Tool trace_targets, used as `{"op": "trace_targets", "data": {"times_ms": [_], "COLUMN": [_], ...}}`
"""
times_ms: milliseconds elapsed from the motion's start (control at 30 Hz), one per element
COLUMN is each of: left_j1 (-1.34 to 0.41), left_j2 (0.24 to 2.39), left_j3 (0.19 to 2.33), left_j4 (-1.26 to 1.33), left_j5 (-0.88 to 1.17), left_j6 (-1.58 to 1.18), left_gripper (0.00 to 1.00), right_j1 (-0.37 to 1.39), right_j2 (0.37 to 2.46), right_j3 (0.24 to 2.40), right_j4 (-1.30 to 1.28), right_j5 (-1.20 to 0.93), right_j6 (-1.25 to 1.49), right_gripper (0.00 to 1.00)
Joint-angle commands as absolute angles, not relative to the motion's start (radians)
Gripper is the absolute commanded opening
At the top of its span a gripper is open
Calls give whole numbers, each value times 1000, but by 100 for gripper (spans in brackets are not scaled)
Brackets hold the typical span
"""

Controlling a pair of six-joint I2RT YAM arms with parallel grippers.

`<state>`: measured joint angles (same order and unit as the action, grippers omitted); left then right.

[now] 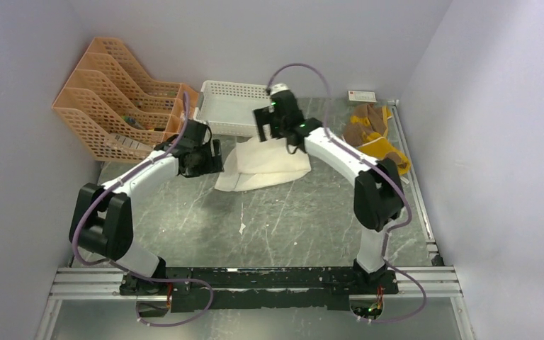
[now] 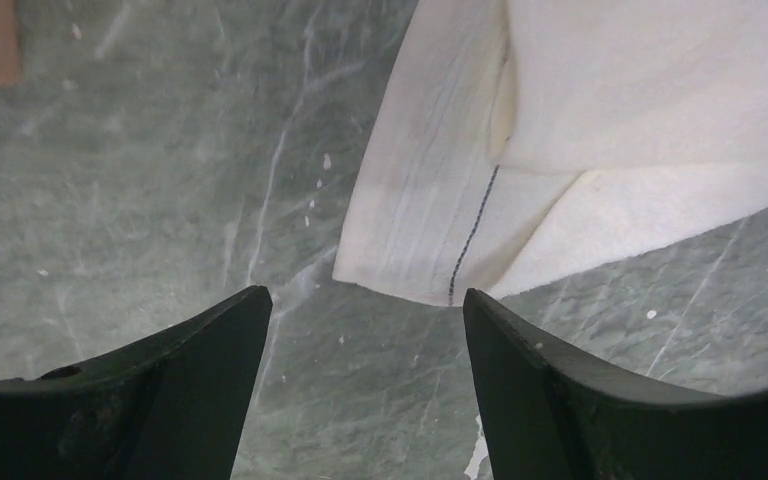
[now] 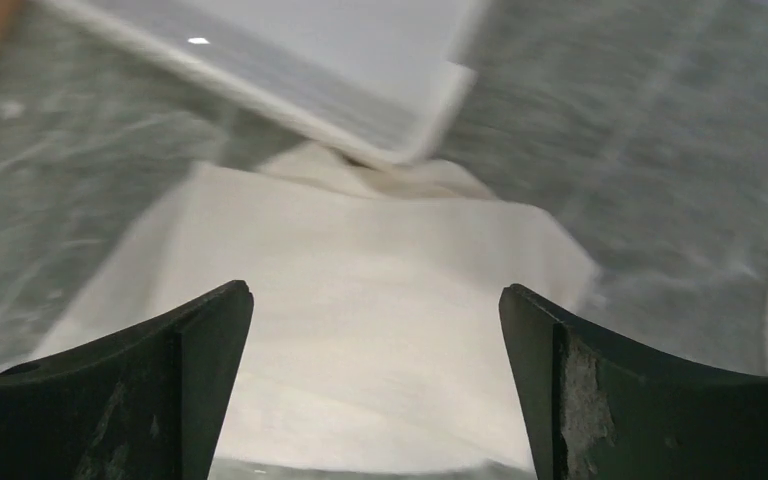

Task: Roll the towels
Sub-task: Flatten out the towel at the center of the board.

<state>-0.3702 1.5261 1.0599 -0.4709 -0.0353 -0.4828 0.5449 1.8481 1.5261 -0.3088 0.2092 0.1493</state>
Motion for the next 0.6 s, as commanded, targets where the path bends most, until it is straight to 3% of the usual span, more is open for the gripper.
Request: {"op": "trace_targets", "data": {"times_ms": [0, 433, 567], "left_j1": [-368, -370, -371], "left_j2": [1562, 1608, 1651], "left_j3": [986, 759, 766], "left_j4": [-467, -183, -172], "left_j5": [19, 114, 71], "left_j6": [-554, -656, -647], "left_gripper": [82, 77, 74], "right_j1": [648, 784, 785], "right_j2": [1955, 2169, 2223], "right_j3": [1605, 1685, 1715], "right_j4": [-318, -322, -354], "right_j5": [164, 89, 129], "right_j6": [138, 227, 233], "right_gripper": [93, 75, 63]}}
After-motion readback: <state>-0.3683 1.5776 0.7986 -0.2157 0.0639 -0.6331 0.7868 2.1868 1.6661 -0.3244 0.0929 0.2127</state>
